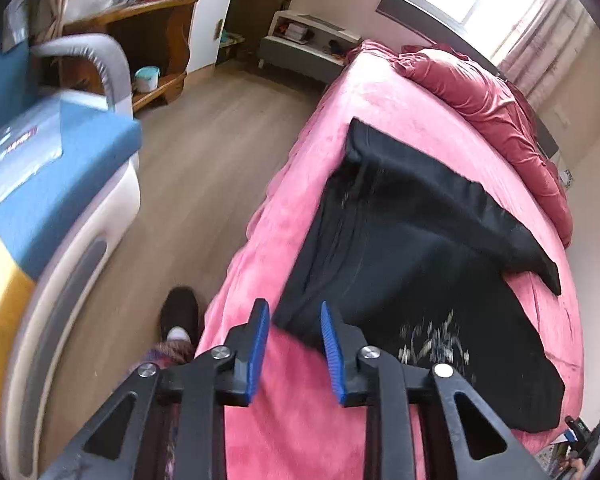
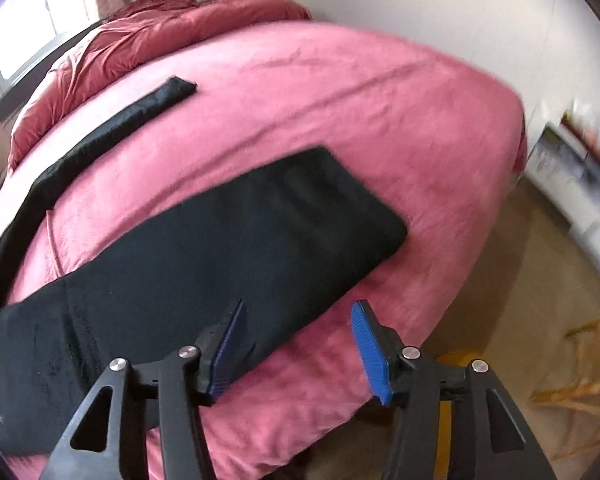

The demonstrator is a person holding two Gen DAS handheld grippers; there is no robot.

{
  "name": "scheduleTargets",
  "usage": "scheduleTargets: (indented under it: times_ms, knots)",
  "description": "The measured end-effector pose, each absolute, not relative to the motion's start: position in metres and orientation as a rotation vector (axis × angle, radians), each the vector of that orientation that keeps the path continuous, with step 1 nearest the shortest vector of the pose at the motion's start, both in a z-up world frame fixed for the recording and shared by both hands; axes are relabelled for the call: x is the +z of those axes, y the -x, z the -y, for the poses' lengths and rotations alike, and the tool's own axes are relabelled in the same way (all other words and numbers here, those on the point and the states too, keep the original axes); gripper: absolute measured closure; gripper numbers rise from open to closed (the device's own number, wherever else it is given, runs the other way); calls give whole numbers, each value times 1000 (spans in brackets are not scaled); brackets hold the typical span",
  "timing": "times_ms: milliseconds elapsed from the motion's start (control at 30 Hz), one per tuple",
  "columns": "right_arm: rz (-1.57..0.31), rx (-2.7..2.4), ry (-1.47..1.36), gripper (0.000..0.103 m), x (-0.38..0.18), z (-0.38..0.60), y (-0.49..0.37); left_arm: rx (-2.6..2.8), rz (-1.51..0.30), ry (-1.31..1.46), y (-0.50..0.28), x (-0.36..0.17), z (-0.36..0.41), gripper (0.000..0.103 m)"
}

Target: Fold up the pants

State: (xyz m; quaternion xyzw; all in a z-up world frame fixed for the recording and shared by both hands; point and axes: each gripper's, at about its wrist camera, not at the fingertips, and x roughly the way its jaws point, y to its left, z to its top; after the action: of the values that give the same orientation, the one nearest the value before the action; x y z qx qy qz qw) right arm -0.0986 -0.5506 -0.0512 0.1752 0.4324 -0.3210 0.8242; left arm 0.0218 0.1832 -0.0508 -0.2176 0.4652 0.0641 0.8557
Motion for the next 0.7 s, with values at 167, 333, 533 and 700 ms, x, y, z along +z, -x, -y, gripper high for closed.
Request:
scheduleTargets:
  times_ms: [167, 333, 533, 700]
  knots:
    - [-918, -504, -312, 36, -36, 511, 56, 102, -976, 465, -68, -39, -185, 69]
    - [-957, -264, -241, 36, -42, 451, -8, 56, -987, 410, -126, -29, -177, 56]
    - [-997, -64, -227, 36, -55, 390, -78, 7, -1032, 379, -196, -33, -165, 52]
    - [-990, 33, -232, 36, -52, 355, -122, -5, -1088, 354, -252, -49, -156, 52]
